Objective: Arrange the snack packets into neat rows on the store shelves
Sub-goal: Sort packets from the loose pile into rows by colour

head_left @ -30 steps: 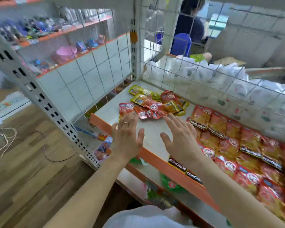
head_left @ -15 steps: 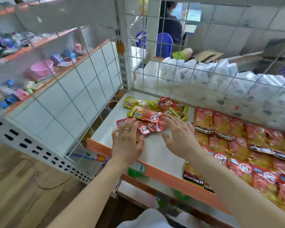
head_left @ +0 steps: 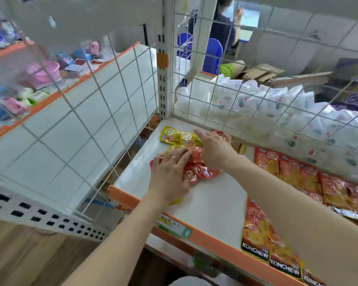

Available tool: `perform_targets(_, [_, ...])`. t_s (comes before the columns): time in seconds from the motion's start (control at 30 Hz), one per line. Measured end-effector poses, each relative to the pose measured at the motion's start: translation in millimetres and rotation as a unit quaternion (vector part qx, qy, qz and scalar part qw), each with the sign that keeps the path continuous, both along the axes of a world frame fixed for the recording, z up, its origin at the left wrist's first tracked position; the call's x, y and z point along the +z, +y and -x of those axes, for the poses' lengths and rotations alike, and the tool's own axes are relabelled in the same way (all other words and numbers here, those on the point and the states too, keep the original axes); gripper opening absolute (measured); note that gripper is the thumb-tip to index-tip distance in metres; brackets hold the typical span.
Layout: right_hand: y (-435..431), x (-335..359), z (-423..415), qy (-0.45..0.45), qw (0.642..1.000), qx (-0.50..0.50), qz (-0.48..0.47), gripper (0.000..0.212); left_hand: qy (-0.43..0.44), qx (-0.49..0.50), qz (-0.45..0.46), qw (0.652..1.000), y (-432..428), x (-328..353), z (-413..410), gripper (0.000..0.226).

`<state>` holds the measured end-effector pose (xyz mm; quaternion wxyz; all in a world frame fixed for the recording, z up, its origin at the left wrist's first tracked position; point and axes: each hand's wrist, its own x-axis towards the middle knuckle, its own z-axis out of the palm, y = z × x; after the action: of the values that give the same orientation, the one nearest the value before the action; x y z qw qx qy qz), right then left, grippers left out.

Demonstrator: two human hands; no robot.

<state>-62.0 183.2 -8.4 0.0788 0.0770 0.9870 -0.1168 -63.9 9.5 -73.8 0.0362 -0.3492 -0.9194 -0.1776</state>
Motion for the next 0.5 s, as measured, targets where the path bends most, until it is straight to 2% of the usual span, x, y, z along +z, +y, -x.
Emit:
perform_targets(0.17, [10,-2,34,-0.075,0.997,0.019,-0.01,0.077,0.036,0.023,-0.028,0.999,0,-1,-1,0.067])
perform_targets(0.27, [13,2,41,-0.104,0.993,0.039,-0.028,0.079,0.034,0.02,-0.048,0.998,1,-2,-1,0.052])
perform_targets(0.4, [16,1,42,-0.081,0.996,0.037,-0.028,0.085,0.023,0.029,-0.066,0.997,1,-5,1,0.035])
perform_targets(0.5, [21,-8,41,-0.022,0.999,0.024,0.0,0.076,0.038,0.037,-0.048,0.997,3,-10,1,0.04])
